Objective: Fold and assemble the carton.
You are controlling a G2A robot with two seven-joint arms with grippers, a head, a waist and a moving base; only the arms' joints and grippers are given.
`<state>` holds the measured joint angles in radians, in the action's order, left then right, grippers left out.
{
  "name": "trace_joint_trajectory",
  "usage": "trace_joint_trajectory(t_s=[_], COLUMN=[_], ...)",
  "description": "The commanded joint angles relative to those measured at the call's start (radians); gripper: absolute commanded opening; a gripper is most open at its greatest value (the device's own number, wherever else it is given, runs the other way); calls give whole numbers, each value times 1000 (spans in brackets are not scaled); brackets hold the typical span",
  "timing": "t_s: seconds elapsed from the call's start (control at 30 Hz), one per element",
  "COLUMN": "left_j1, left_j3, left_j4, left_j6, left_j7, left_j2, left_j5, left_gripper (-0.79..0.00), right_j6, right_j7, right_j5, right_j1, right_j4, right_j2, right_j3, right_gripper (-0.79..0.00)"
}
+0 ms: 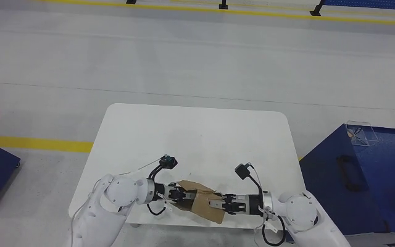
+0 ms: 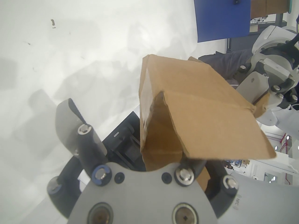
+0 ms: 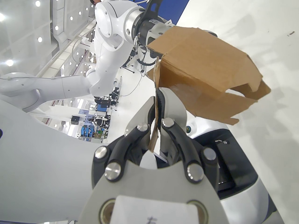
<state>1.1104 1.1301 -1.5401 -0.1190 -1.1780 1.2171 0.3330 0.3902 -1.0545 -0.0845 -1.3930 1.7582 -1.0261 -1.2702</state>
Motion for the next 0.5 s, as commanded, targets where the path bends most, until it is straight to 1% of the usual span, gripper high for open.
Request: trace_joint_trajectory(t_s=[0.0, 0.03, 0.07, 0.27, 0.43, 0.47], left_j1=[-7, -9, -11, -28, -38, -39], left_j3=[-13, -18, -22, -41, -54, -56], left_j4=[10, 15, 18, 47, 62, 61], left_j6=[-1, 0, 1, -2, 16, 17], left_j7=[3, 4, 7, 19, 26, 24], left_j2=[0, 1, 1, 1, 2, 2], left_j5=[-1, -4, -5, -27, -48, -60], left_gripper=[-526, -702, -785, -785, -785, -785], right_j6=[-1, -1, -2, -10, -26, -29], right_j7=[0, 0, 0, -8, -19, -17], right_j5=[1, 0, -2, -22, -41, -44], right_j1=[-1, -1, 0, 9, 19, 18], right_j4=[-1, -1, -3, -10, -17, -18], right_j2=[1, 2, 2, 5, 8, 8], right_j3=[0, -1, 0, 4, 4, 4], right_gripper=[-785, -785, -785, -785, -785, -570])
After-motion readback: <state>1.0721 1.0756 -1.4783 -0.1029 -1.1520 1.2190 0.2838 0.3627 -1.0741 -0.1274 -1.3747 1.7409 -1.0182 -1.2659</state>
